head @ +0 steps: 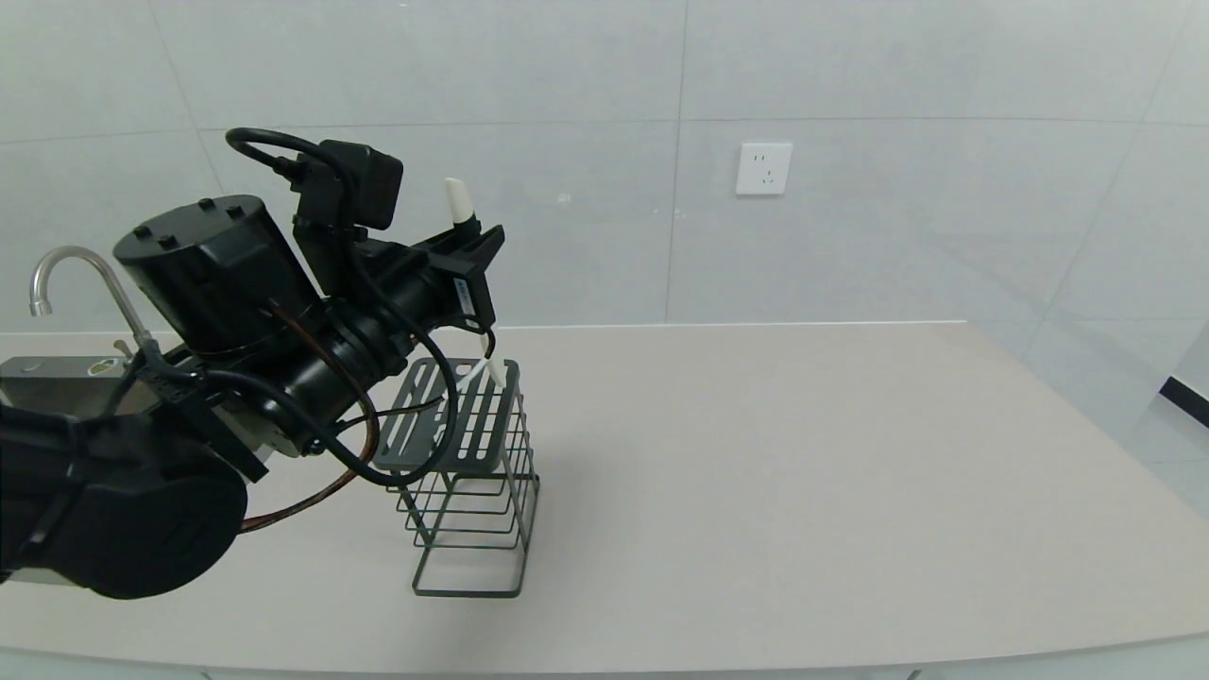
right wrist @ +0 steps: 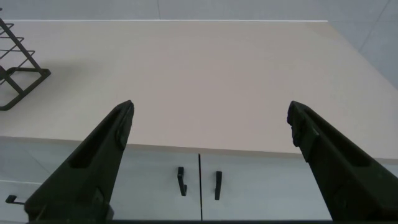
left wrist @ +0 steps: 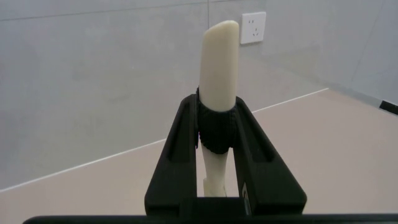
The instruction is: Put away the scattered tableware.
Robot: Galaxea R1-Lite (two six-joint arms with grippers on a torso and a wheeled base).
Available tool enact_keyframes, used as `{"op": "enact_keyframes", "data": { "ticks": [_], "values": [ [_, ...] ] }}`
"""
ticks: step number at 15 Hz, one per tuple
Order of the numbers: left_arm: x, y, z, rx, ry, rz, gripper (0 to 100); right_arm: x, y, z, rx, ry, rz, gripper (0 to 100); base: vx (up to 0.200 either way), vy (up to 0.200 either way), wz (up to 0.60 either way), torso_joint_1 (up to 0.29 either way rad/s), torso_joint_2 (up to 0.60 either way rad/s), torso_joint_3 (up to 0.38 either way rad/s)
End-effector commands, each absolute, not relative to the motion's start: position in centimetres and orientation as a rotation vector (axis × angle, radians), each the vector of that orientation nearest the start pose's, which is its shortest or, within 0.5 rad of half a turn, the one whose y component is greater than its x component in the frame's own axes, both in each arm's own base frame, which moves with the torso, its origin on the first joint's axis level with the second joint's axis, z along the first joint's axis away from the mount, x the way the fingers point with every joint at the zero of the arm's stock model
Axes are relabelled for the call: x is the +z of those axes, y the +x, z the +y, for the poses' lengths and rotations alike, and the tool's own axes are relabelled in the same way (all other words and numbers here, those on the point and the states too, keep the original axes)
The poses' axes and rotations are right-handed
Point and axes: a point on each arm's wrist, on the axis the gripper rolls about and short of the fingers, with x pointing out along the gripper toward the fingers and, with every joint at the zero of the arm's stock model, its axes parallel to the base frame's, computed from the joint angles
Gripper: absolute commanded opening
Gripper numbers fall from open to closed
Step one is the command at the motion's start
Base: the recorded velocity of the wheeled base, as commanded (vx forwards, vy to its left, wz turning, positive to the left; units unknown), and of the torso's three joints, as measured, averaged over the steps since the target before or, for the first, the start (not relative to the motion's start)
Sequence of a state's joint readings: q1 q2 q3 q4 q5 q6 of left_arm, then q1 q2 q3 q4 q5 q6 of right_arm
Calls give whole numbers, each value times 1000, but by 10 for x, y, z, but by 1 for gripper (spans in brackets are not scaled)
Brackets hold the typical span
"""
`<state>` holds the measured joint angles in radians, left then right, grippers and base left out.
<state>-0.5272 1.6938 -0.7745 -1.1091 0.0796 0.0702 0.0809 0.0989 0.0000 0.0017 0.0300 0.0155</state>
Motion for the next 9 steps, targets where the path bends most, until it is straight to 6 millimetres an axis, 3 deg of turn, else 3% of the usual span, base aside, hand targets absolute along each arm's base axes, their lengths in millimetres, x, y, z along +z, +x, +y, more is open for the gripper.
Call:
{"op": "enact_keyframes", "data": {
  "ticks": [1, 9],
  "values": [
    [221, 266, -151, -435, 21, -193, 0, 77, -15, -1, 111, 13, 105, 100, 0, 0, 0, 0, 0, 0],
    [217, 269, -151, -429, 43, -186, 0, 77, -15, -1, 111, 13, 107, 100, 0, 0, 0, 0, 0, 0]
  ]
}}
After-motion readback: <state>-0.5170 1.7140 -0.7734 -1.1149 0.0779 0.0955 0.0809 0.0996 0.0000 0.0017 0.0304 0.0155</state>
